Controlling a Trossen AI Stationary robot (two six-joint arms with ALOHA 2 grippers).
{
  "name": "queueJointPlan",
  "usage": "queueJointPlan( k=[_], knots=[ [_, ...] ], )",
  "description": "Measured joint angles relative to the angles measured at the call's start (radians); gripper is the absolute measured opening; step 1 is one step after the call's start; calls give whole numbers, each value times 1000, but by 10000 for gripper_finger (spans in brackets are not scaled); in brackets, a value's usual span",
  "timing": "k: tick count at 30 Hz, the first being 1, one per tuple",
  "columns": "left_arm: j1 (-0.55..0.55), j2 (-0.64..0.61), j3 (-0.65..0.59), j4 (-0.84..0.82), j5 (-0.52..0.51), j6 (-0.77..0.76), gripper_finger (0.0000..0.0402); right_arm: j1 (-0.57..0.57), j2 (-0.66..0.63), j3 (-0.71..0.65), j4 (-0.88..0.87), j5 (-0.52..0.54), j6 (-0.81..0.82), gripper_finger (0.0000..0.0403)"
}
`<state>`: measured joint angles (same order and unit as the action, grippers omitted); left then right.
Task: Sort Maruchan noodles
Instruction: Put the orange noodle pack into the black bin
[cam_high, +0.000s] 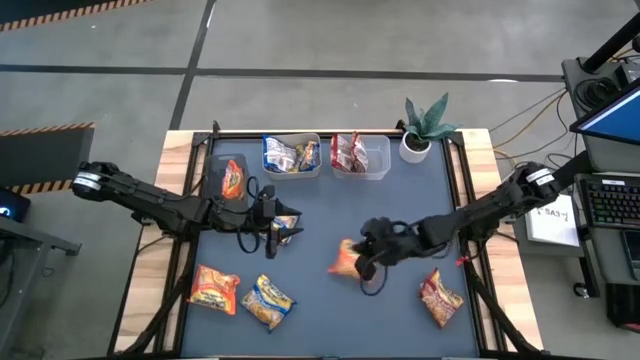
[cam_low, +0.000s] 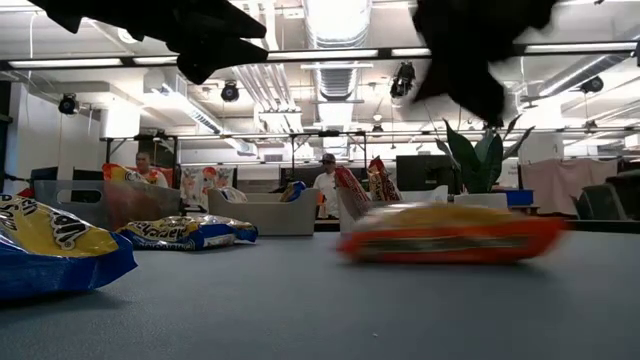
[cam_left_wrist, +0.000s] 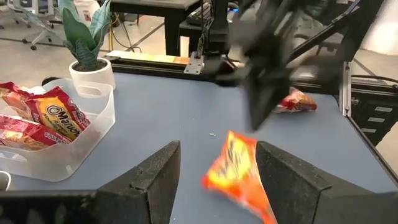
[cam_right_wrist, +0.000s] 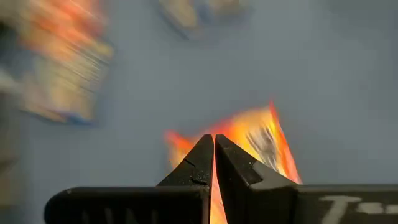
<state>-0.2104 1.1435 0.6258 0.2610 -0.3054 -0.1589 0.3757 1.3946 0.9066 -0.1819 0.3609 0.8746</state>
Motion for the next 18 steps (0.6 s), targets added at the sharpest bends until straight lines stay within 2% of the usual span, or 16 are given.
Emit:
queueJointPlan(
  k=[2,6,11,18],
  knots=[
    [0,0,0,4,0,-1,194,1,-40,23,107,-7,-135,8],
    [-5,0,0,0,13,-29,194,11,-126,49,118,-11,-266,8],
    [-15,18,0,-32,67,-50,194,22,-183,31,79,-22,-277,8],
    [-19,151,0,-27,170,-107,194,22,-142,-20,-28,-25,-177,9]
  ],
)
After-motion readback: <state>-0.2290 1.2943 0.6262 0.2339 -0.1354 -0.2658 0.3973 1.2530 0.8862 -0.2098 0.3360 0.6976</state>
